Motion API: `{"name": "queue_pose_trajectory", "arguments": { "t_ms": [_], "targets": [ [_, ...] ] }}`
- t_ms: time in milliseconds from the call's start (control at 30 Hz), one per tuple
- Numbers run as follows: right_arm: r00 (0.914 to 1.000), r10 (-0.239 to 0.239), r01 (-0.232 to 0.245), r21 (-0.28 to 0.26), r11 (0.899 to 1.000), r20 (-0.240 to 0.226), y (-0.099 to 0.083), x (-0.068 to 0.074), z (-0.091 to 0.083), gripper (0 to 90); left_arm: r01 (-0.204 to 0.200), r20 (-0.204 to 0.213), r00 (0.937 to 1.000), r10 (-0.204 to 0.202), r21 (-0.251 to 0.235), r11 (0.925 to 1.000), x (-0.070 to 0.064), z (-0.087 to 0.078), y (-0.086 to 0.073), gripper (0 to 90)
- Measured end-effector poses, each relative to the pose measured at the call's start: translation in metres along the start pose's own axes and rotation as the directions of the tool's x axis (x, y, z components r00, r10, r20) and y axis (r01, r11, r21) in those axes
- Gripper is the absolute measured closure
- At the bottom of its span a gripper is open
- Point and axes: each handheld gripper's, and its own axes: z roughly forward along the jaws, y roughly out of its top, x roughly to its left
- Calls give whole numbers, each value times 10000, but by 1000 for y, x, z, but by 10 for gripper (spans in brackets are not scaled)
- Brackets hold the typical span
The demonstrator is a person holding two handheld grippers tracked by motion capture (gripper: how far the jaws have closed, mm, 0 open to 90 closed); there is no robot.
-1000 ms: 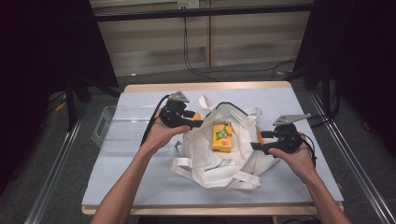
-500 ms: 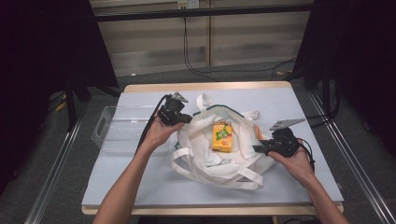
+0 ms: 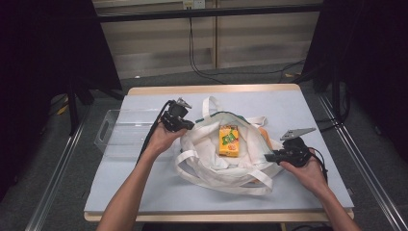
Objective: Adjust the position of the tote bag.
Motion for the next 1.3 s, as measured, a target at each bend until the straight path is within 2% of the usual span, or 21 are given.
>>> {"name": "queue_pose_trajectory", "arguments": {
  "t_ms": [100, 133, 200, 267, 300, 367, 400, 433, 467, 500, 567, 633, 767, 800, 833, 900, 1000, 1067, 1100, 1200, 1300],
  "targets": [
    [9999, -99, 98, 110, 9999, 101, -2, 2, 3, 752, 211, 336, 9992, -210, -26, 9998, 0, 3, -2, 843],
    [9998, -113, 112, 133, 9998, 134, -2, 2, 4, 753, 348, 334, 9989, -341, -211, 9992, -3, 5, -3, 843],
    [9999, -94, 93, 161, 9998, 104, -4, 1, 6, 758, -18, 248, 9997, 16, 69, 10000, -5, 6, -4, 844],
    [9999, -77, 73, 297, 9995, 139, -5, 0, 8, 760, -51, 340, 9994, 45, 184, 9998, -4, 9, -6, 843],
    [9999, -29, 25, 290, 9996, 121, -5, 1, 8, 760, 154, 275, 9995, -155, 52, 9999, -6, 11, -7, 844],
    [9997, -196, 191, 318, 9993, 155, -6, 2, 9, 759, 53, 146, 9999, -56, 160, 9999, -6, 13, -7, 839],
    [9994, -207, 197, 382, 9991, 263, -5, 2, 9, 754, 206, -30, 9998, -206, 162, 9997, -10, 15, -6, 829],
    [9998, -140, 136, 278, 9995, 130, -6, 2, 10, 749, -146, 27, 9999, 145, 486, 9987, -10, 16, -5, 815],
    [9998, -142, 139, 239, 9996, 124, -6, 2, 9, 734, -137, -203, 9997, 145, 415, 9990, -14, 17, -5, 808],
    [9994, -241, 236, 227, 9995, 244, -5, 2, 9, 705, -212, -153, 9996, 218, 402, 9990, -13, 17, -4, 803],
    [9994, -223, 221, 60, 9997, 259, -5, 2, 7, 660, 56, 104, 9999, -59, 284, 9996, -11, 16, -5, 774],
    [9990, -217, 229, -299, 9993, 389, -5, 1, 3, 575, 50, 307, 9995, -54, 144, 9999, -8, 12, -6, 754],
    [9994, -45, 75, -901, 9959, 332, -3, 0, -8, 488, 425, 525, 9978, -395, -564, 9975, -7, 0, -6, 646],
    [9997, -22, 45, -1015, 9948, 230, -3, 1, -10, 465, 575, 421, 9976, -541, -839, 9948, -8, -4, -7, 615],
    [9997, -8, 36, -1155, 9933, 242, -3, 2, -13, 441, 534, 330, 9982, -505, -918, 9943, -8, -6, -7, 584],
    [10000, -6, 18, -1466, 9892, 79, -4, 5, -18, 373, 738, 510, 9964, -671, -1430, 9870, -10, -9, -11, 535],
    [9999, -78, 49, -1905, 9817, -147, -7, 11, -22, 318, 705, 513, 9967, -626, -1688, 9831, -13, -11, -21, 481],
    [9996, 21, -80, -2200, 9755, -269, -9, 15, -25, 303, 762, 529, 9963, -675, -1860, 9796, -16, -14, -26, 452],
    [9997, 18, -72, -2307, 9730, -238, -10, 15, -25, 297, 725, 554, 9964, -635, -1794, 9811, -16, -16, -26, 442],
    [9997, 221, -236, -2246, 9742, -90, -12, 16, -27, 294, 638, 538, 9971, -536, -2101, 9756, -19, -26, -27, 435],
    [9992, 386, -389, -2361, 9710, -57, -16, 17, -31, 294, 800, 470, 9964, -704, -2536, 9640, -22, -39, -28, 428]
  ]
}}
